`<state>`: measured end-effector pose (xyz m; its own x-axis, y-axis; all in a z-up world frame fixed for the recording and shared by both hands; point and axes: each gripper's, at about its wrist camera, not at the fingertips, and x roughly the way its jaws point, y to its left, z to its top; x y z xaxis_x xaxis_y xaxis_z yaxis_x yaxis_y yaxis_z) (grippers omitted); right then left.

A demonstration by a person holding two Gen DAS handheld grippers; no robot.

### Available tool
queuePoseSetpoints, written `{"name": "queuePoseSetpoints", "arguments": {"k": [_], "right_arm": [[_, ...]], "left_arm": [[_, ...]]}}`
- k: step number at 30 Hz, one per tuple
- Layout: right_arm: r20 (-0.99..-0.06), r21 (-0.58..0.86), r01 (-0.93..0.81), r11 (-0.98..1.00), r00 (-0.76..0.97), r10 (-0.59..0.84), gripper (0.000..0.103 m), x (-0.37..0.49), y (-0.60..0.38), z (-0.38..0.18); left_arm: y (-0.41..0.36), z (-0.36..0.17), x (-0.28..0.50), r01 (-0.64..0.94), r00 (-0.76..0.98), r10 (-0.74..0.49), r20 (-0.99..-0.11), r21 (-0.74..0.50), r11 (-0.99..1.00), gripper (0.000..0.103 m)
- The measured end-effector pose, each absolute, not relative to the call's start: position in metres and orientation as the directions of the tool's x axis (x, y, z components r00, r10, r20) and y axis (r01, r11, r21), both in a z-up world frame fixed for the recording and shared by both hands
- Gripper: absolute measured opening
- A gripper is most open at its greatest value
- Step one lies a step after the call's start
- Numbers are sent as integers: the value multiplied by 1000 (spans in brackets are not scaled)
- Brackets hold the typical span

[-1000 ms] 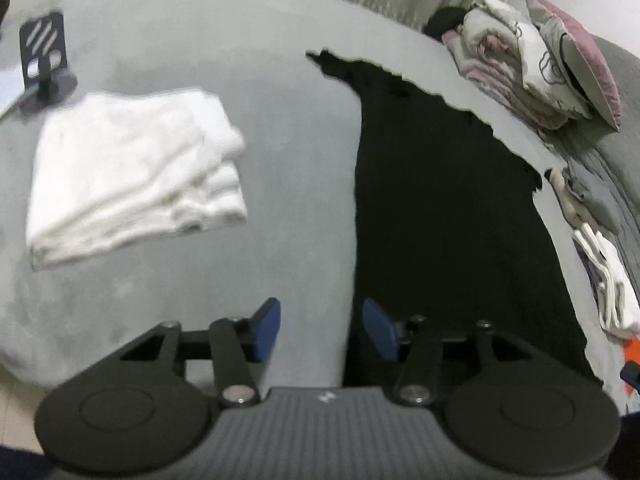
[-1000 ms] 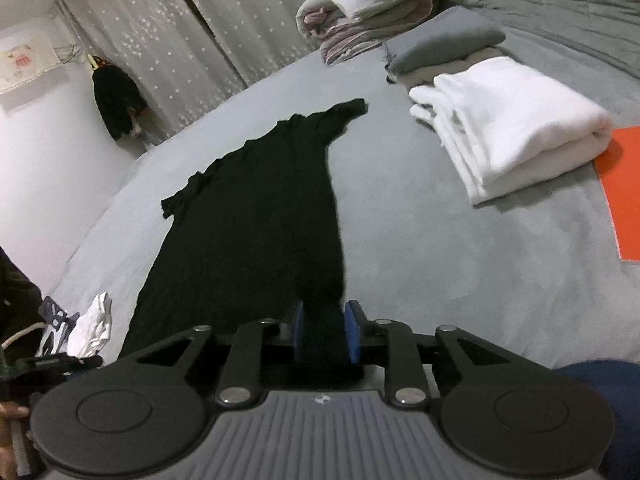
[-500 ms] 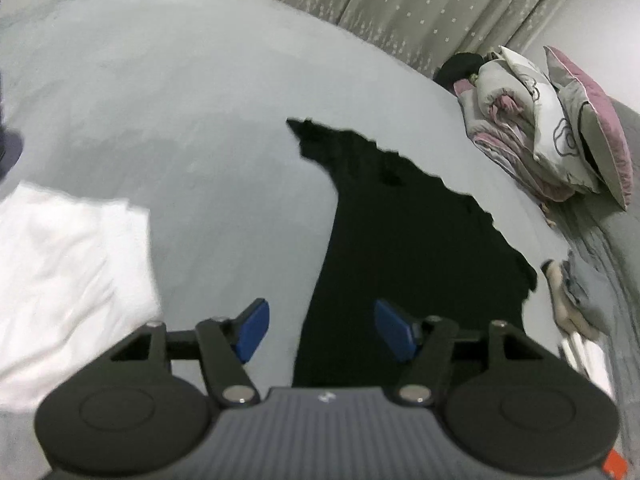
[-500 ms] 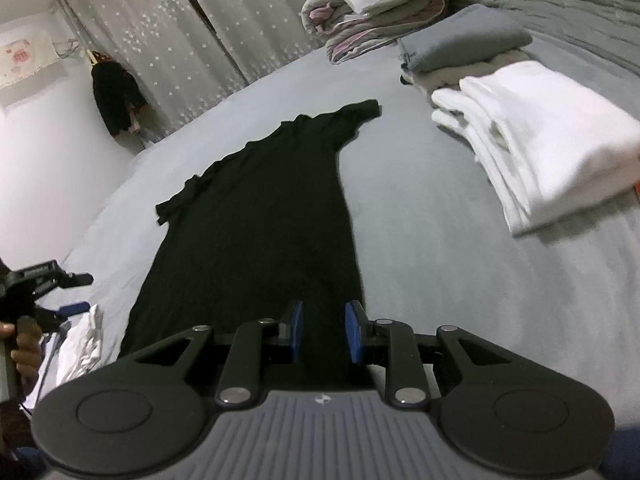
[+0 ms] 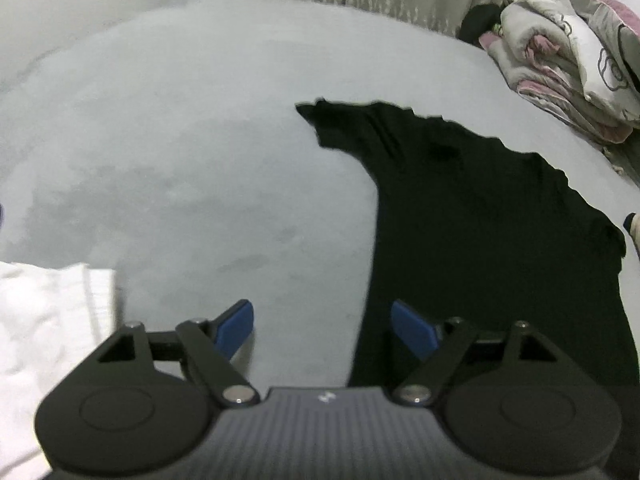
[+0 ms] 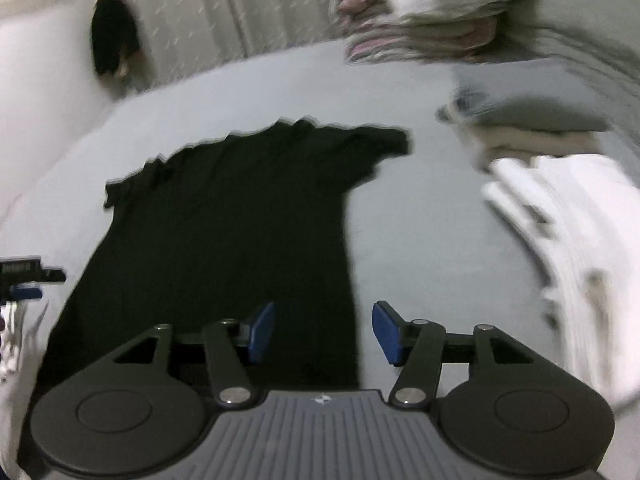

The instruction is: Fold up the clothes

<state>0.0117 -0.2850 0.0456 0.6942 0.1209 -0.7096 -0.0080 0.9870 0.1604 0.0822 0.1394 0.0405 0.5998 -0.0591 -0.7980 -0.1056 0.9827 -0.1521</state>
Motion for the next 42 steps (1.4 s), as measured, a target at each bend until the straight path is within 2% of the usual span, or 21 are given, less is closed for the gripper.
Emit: {"name": "queuePoseSetpoints", "arguments": {"k": [7, 10, 21, 28, 30, 32, 33, 34, 38, 42], "right_arm": [[-696, 183, -13, 983, 704, 139, 55, 50, -290, 40], [-682, 248, 58, 967, 720, 132, 55, 78, -317, 44], [-656, 523, 271, 808, 733, 178, 55, 174, -383, 16], [-611, 588, 350, 729, 783, 117, 54, 212, -398, -1], [-609, 567, 350, 746, 788, 93, 54, 224, -397, -4], [-619, 510, 328, 795, 782, 75, 48, 235, -390, -2], [-625, 477, 314, 821, 778, 66, 25, 241, -386, 0], [-636, 439, 301, 847, 770, 55, 9, 246, -383, 2], [-625, 260, 251, 933, 780, -36, 9, 249, -367, 29], [-576, -57, 176, 983, 798, -176, 9, 258, -335, 66]], "left_arm": [[136, 32, 99, -120, 596, -26, -803, -121, 985, 84], [136, 30, 102, -119, 598, -10, -801, -102, 988, 89], [132, 25, 109, -94, 596, -11, -803, -83, 992, 94], [132, 22, 111, -79, 597, -18, -802, -82, 993, 95], [133, 21, 113, -76, 599, -19, -801, -81, 994, 96], [133, 19, 114, -72, 603, -21, -798, -81, 994, 96], [133, 19, 114, -70, 604, -22, -797, -80, 994, 96], [133, 19, 114, -69, 604, -22, -797, -79, 995, 96], [135, 20, 114, -73, 604, -30, -797, -92, 993, 96], [134, 19, 115, -69, 602, -32, -798, -92, 993, 98]]}}
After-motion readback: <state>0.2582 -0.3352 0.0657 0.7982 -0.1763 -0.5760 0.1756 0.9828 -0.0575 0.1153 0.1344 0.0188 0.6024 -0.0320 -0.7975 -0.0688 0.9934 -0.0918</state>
